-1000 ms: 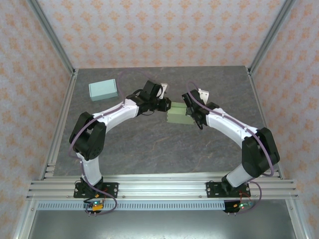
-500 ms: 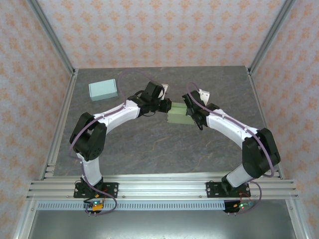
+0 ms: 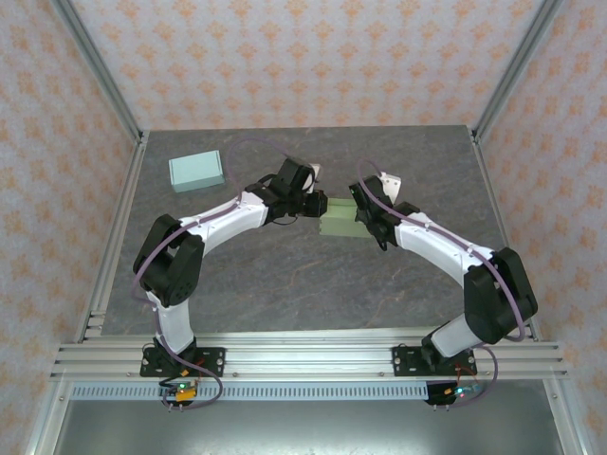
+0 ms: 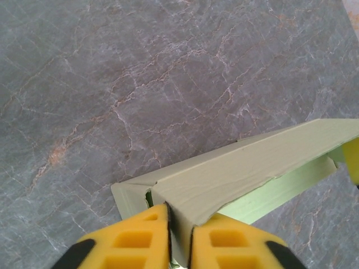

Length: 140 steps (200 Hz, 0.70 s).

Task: Fold the paper box

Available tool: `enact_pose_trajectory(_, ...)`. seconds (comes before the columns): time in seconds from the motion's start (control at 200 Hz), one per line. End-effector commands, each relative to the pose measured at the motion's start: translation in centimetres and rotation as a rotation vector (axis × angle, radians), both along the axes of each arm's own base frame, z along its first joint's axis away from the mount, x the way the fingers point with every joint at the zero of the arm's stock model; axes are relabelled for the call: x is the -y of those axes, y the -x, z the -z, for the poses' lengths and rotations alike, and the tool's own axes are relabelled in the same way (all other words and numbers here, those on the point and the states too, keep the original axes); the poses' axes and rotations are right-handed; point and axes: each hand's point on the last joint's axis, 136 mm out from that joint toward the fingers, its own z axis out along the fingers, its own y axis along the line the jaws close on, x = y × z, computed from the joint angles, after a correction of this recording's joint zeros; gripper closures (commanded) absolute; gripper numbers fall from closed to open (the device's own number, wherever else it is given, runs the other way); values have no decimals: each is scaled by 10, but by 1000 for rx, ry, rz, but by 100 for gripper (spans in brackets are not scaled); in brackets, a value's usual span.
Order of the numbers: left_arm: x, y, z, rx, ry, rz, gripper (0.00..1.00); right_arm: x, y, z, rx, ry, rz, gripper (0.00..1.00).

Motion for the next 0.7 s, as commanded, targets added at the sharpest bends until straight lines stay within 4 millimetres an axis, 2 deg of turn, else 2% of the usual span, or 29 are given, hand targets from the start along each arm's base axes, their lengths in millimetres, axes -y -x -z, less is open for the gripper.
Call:
enact_pose_trajectory(0.0,7,11,6,-36,-15,33,90,2,13,12,-51,19,-17,91)
enact_pose_trajectory(0.25,1,16,21,-34,-66,50,89,1,14,15,-55,11,-18,90)
enact_pose_trajectory(0.496,-13,20,41,3,-211,79,88,6,21,18,-35,-5,-5,84)
enact_pose_trajectory(0.611,-19,20,47,22,-261,61,87,7,24,11,-2,-51,15,78)
enact_pose_trajectory(0.696,-20,19,48,35,-267,43,87,8,26,-2,37,-87,20,74)
